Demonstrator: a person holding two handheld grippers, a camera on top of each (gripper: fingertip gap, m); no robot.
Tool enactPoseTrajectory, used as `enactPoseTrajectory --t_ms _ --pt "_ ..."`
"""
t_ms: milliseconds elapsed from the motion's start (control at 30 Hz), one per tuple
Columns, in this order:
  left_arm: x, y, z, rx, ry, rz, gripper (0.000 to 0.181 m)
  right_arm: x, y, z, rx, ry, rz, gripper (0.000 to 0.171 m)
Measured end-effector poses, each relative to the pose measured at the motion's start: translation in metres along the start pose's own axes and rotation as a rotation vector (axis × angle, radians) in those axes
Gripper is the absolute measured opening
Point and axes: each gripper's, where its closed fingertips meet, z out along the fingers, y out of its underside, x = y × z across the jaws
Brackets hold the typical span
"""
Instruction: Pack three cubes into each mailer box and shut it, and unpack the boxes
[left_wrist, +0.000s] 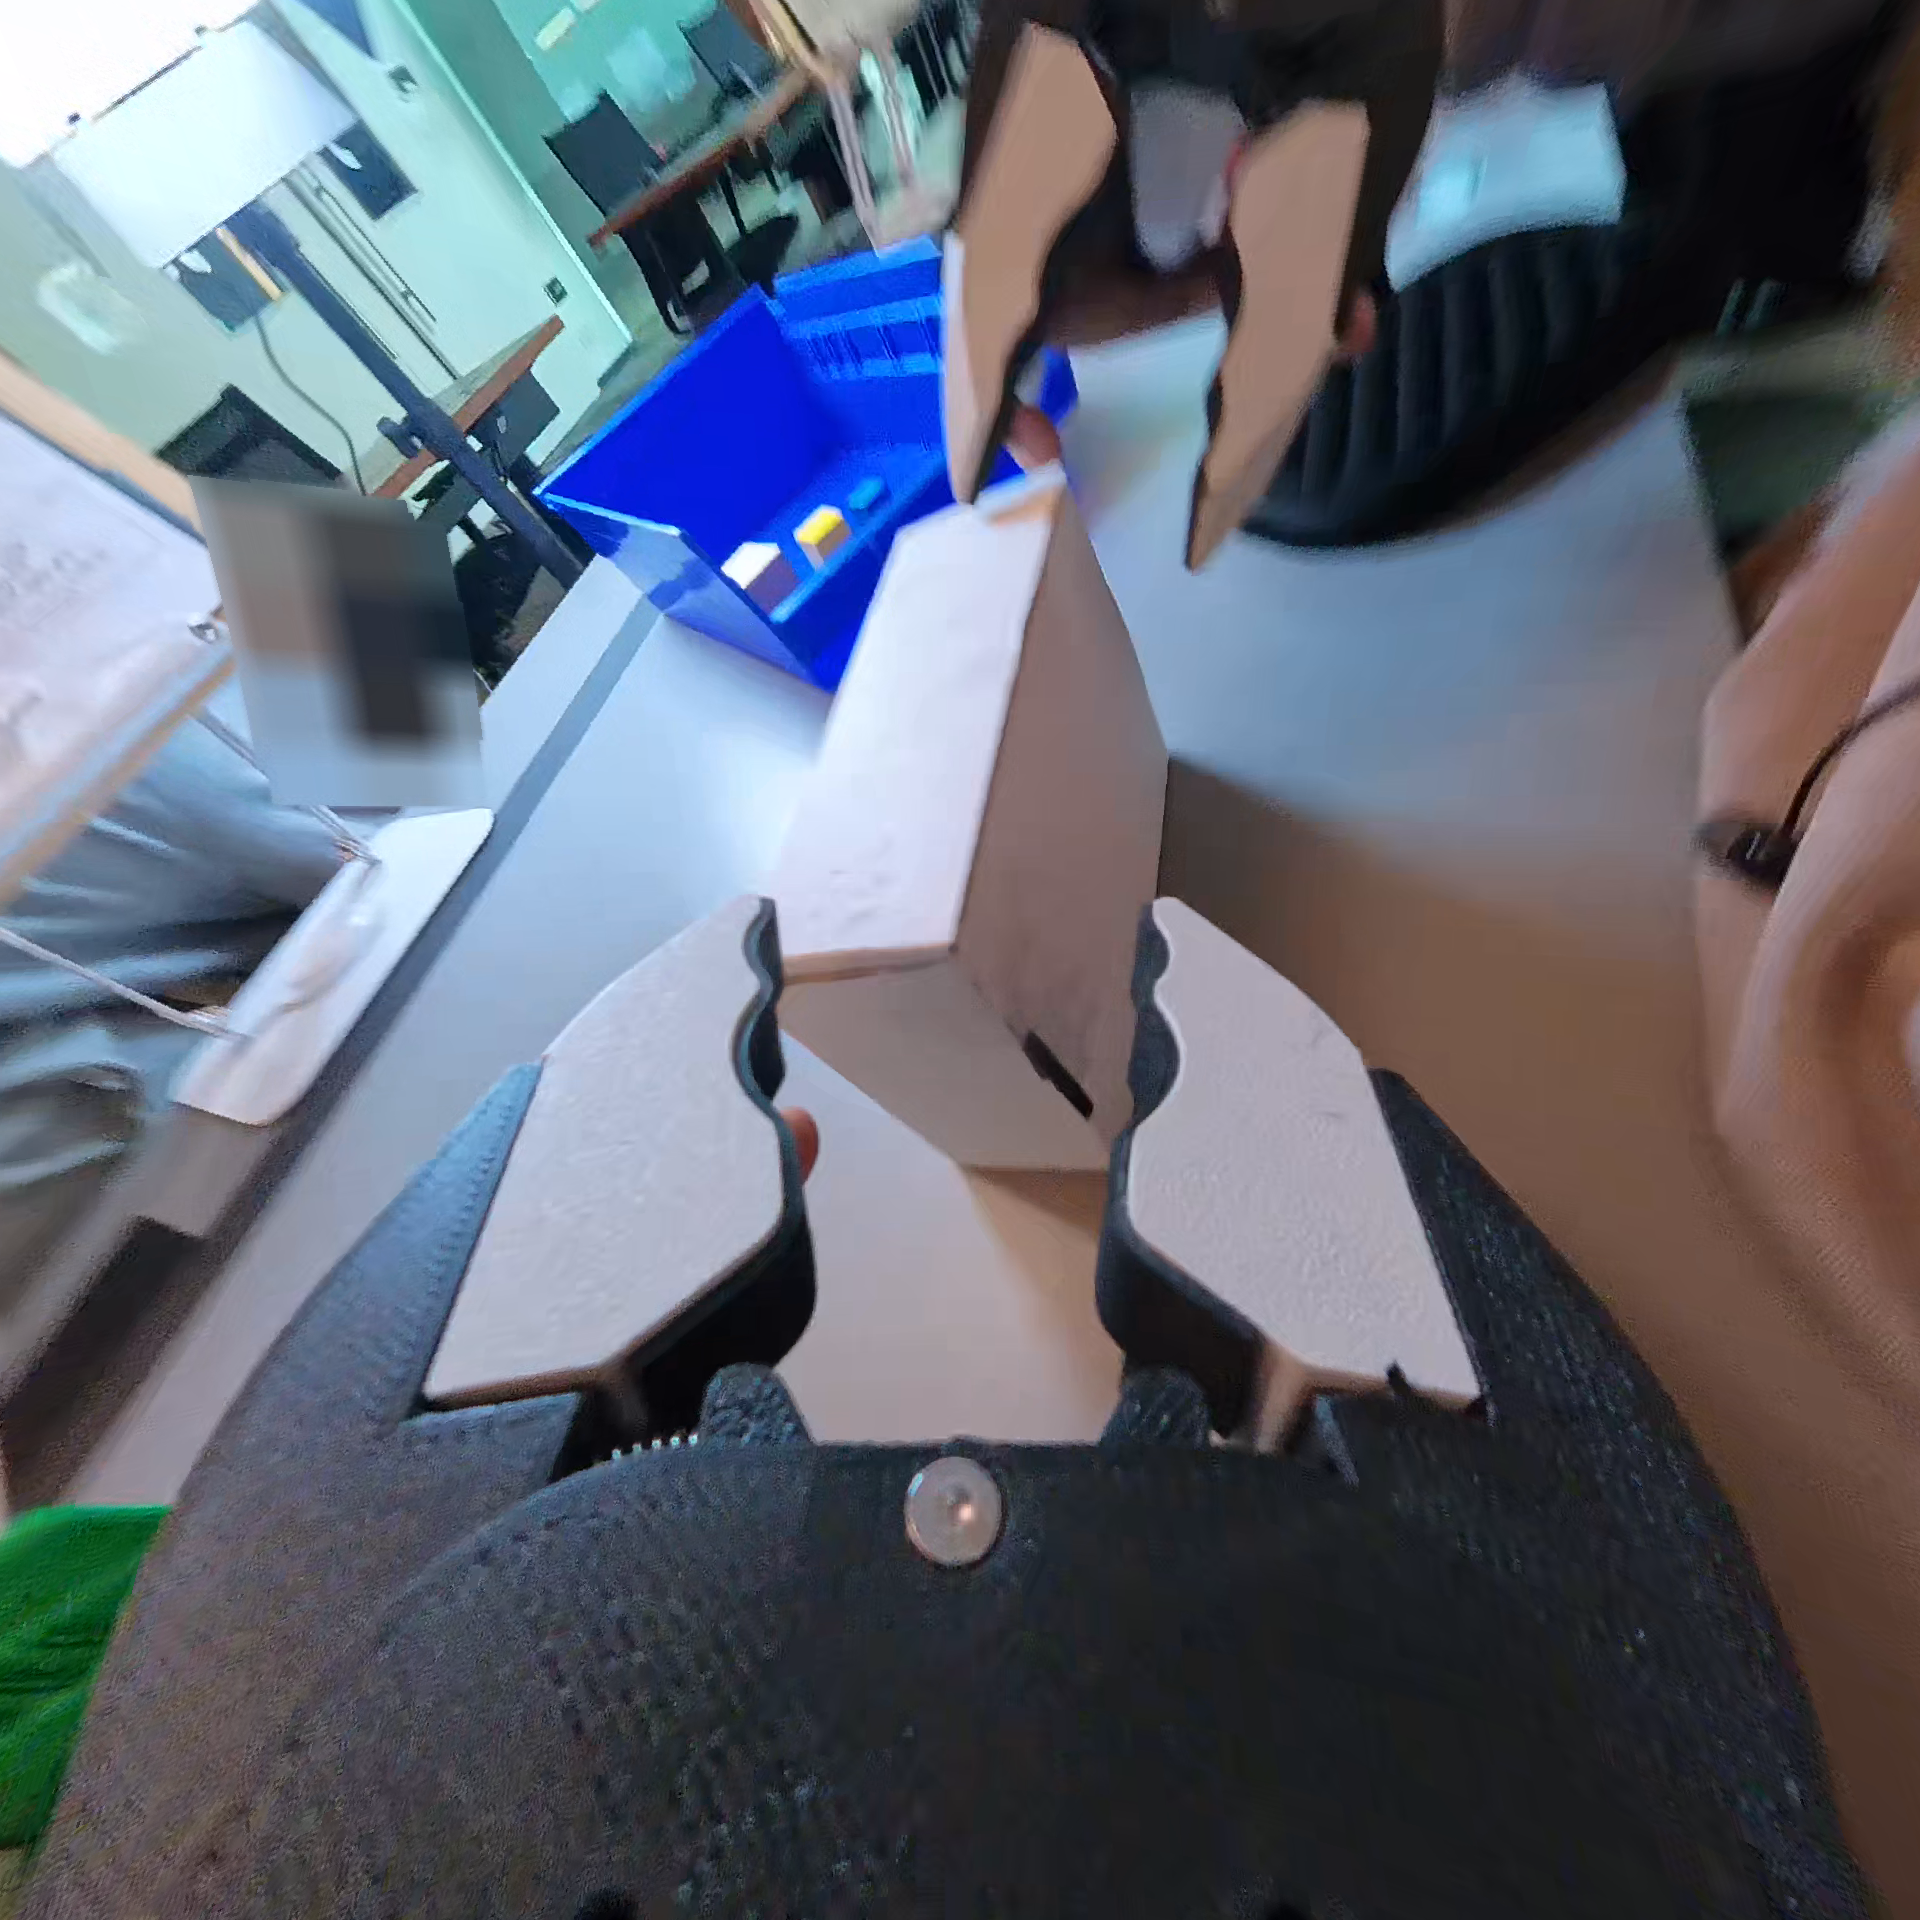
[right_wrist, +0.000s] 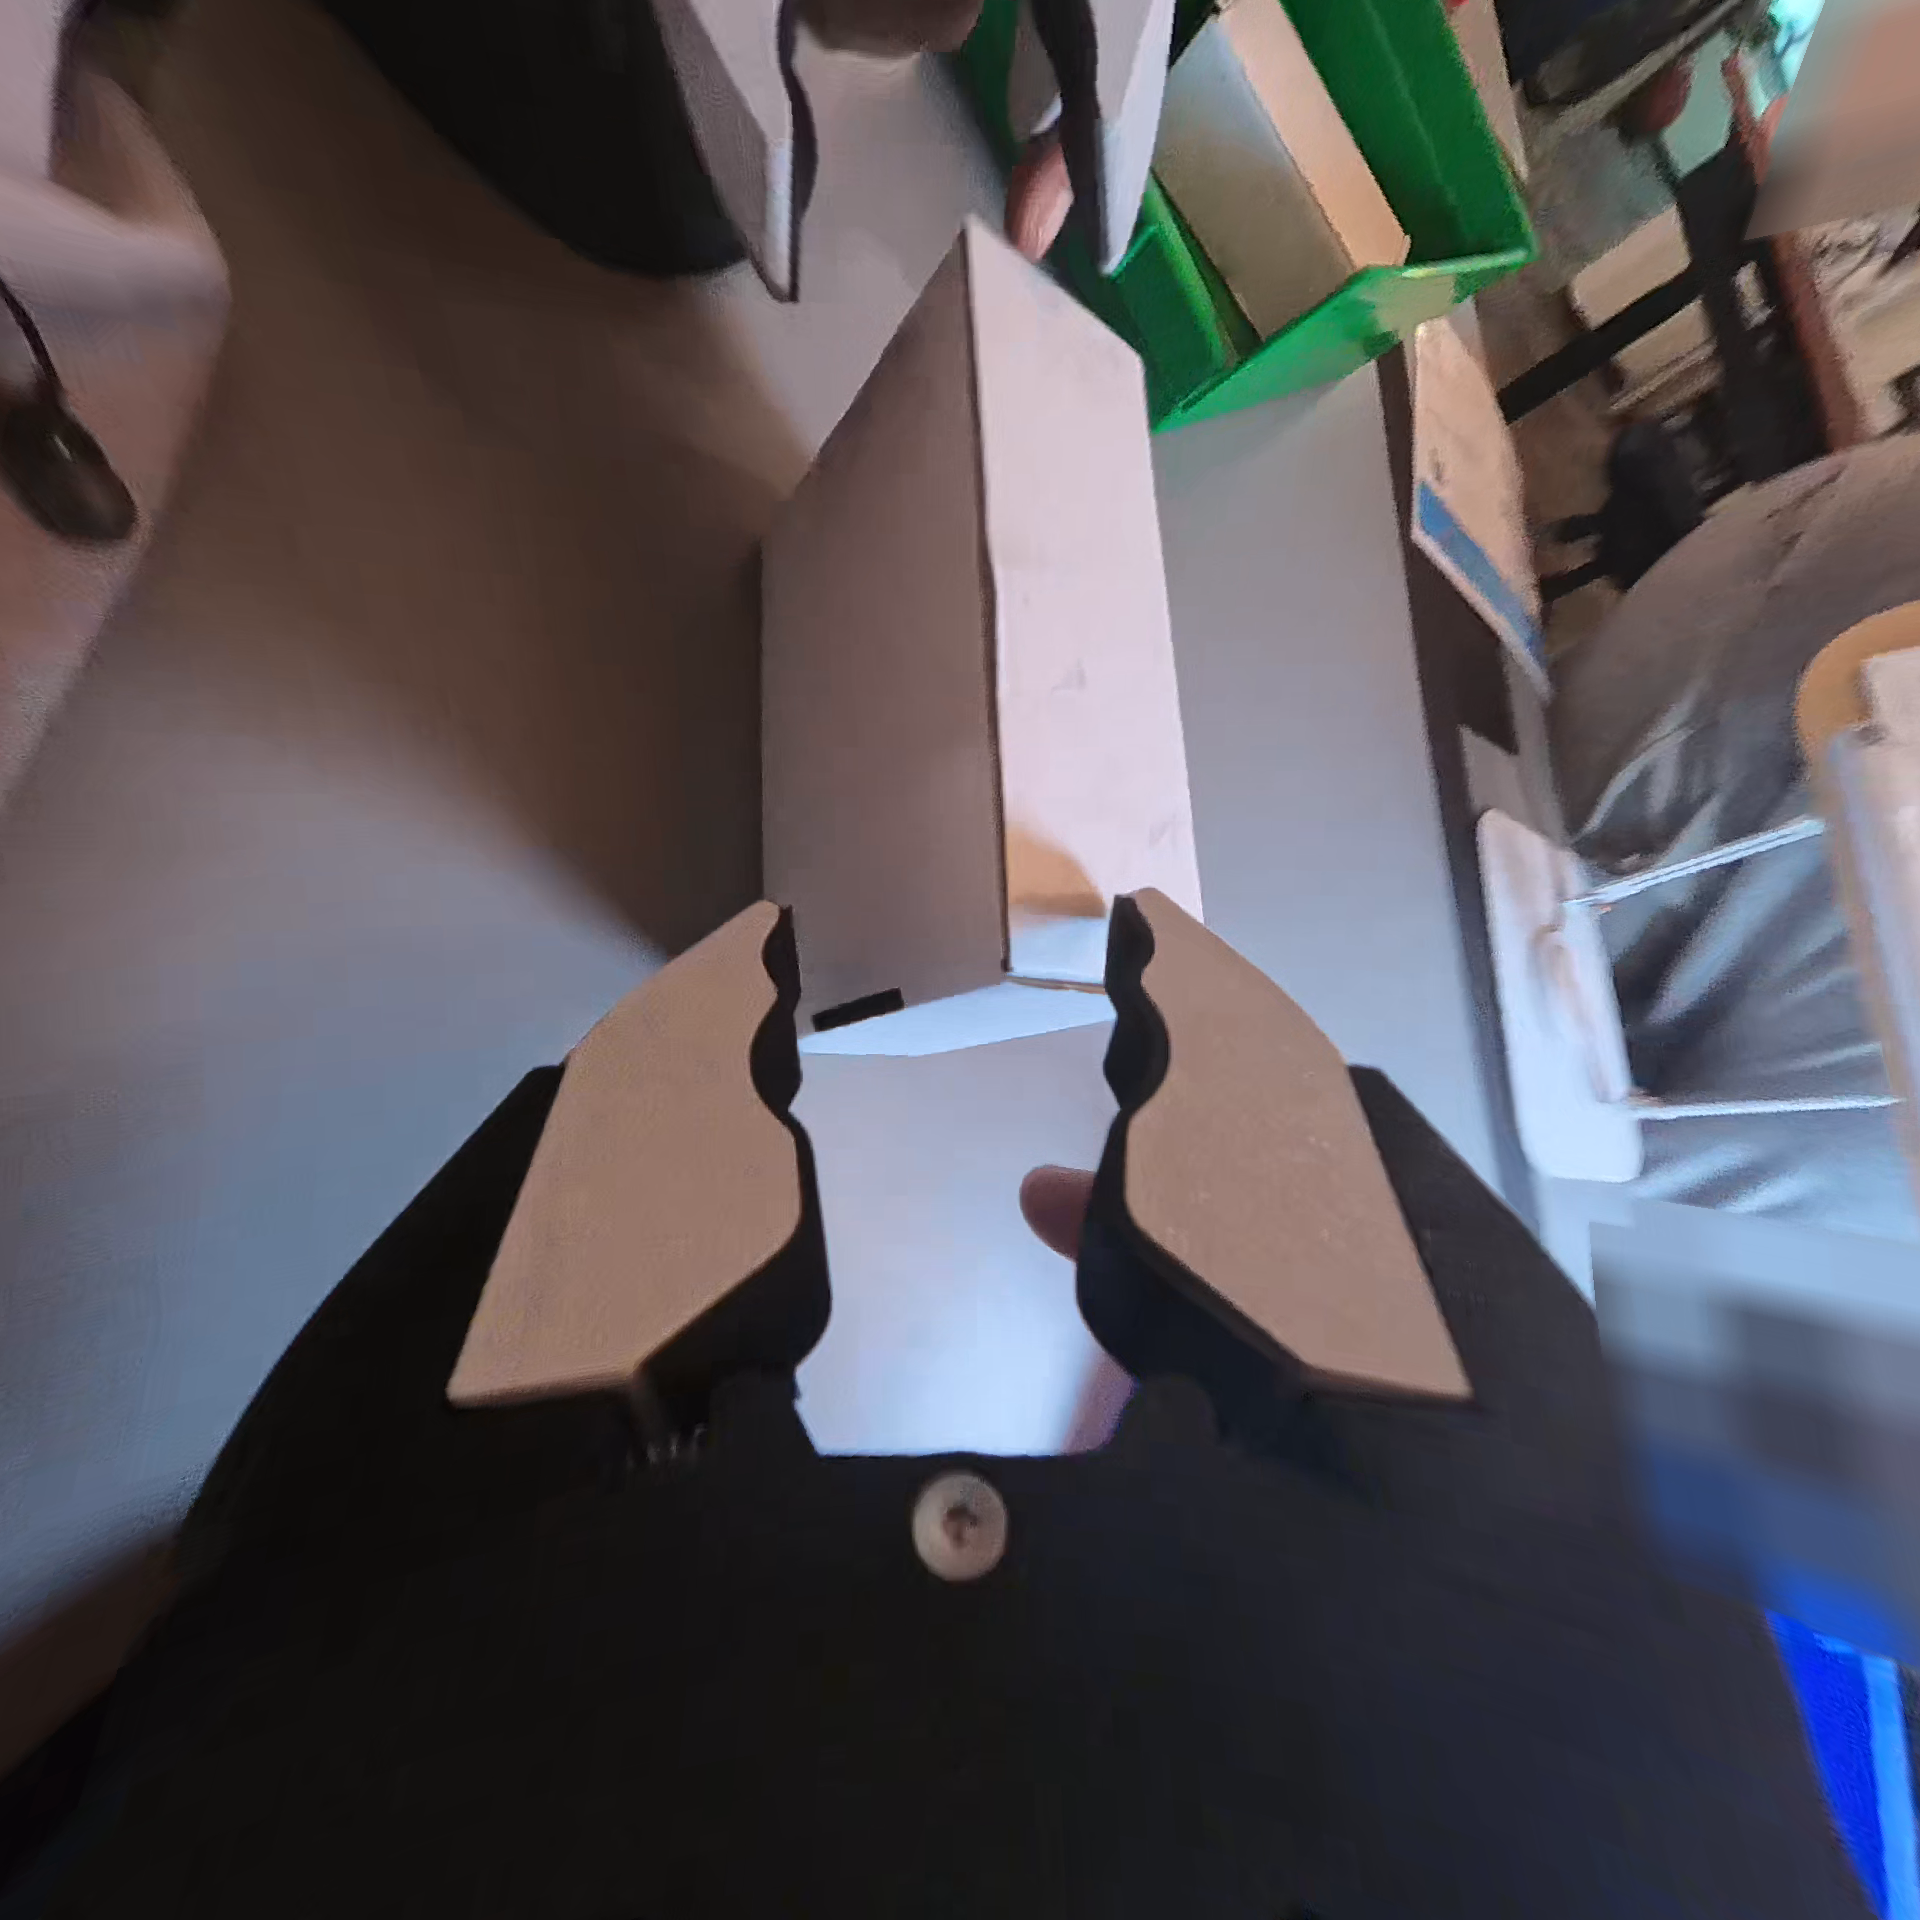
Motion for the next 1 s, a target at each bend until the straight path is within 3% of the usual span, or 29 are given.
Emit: enactPoseTrajectory --t_ms 100,200,233,333,533,700,833,1000 --pt "-0.022 -0.001 -0.005 0.082 0.027 -0.243 0.078 0.016 -0.005 -0.012 0.022 0.012 0.117 0.06" --pt "-0.014 0.024 0.016 -0.038 0.126 -0.311 0.094 0.033 -0.017 -0.016 0.001 0.032 0.158 0.06" --pt "-0.007 0.032 0.024 -0.084 0.157 -0.298 0.094 0.035 -0.021 -0.015 -0.02 0.025 0.17 0.06" --pt "0.001 0.04 0.044 -0.156 0.147 -0.16 0.072 0.026 -0.029 -0.006 -0.13 -0.071 0.178 0.064" --pt "0.004 0.011 0.06 -0.137 0.051 0.104 0.07 0.009 -0.018 0.009 -0.373 -0.131 -0.01 0.068" --pt "0.002 -0.004 0.06 -0.087 -0.025 0.225 0.069 0.013 -0.008 0.011 -0.491 -0.015 -0.181 0.061" --pt "-0.03 -0.016 0.044 -0.016 -0.101 0.022 0.075 0.045 -0.013 -0.026 -0.521 0.098 -0.167 0.061" --pt "-0.069 -0.014 0.019 0.103 -0.185 -0.244 0.066 0.155 0.021 -0.114 -0.708 0.488 -0.139 0.06"
